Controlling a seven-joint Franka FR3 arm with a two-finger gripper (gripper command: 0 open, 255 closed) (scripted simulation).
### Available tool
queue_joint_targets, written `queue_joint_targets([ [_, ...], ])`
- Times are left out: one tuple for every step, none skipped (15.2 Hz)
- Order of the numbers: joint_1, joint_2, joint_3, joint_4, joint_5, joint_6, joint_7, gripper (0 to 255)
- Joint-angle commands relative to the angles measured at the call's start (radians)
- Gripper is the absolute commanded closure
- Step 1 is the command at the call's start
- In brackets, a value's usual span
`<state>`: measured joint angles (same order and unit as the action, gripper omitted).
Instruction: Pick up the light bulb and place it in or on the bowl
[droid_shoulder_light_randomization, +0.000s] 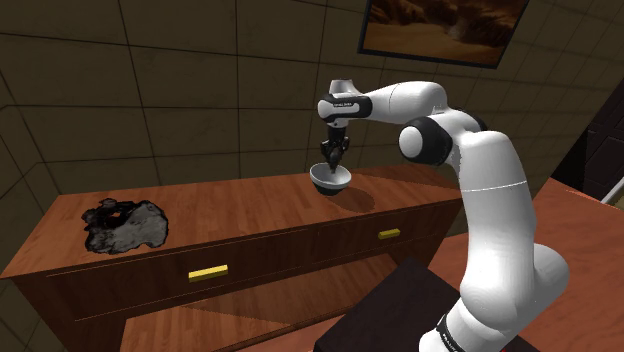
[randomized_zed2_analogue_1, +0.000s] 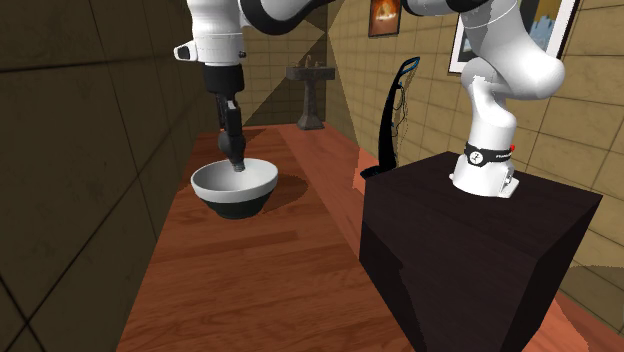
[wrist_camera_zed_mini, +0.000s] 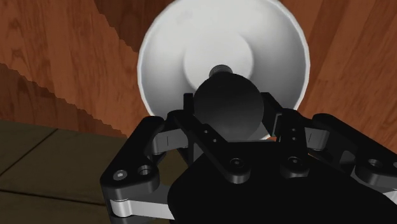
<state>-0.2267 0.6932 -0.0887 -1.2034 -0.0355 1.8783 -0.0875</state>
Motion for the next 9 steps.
queue_joint_targets([
  [0.000,0.000,0.000,0.000,0.000,0.001,0.000,255],
  [0.000,0.000,0.000,0.000,0.000,0.001,0.000,255],
  [0.000,0.000,0.000,0.000,0.000,0.001,0.000,255],
  [0.000,0.000,0.000,0.000,0.000,0.001,0.000,0],
  [0.000,0.000,0.000,0.000,0.000,0.001,0.000,0],
  [0.000,0.000,0.000,0.000,0.000,0.001,0.000,0],
  [0.000,0.000,0.000,0.000,0.000,0.001,0.000,0],
  [0.000,0.000,0.000,0.000,0.000,0.001,0.000,0],
  [0.000,0.000,0.000,0.000,0.000,0.001,0.000,0],
])
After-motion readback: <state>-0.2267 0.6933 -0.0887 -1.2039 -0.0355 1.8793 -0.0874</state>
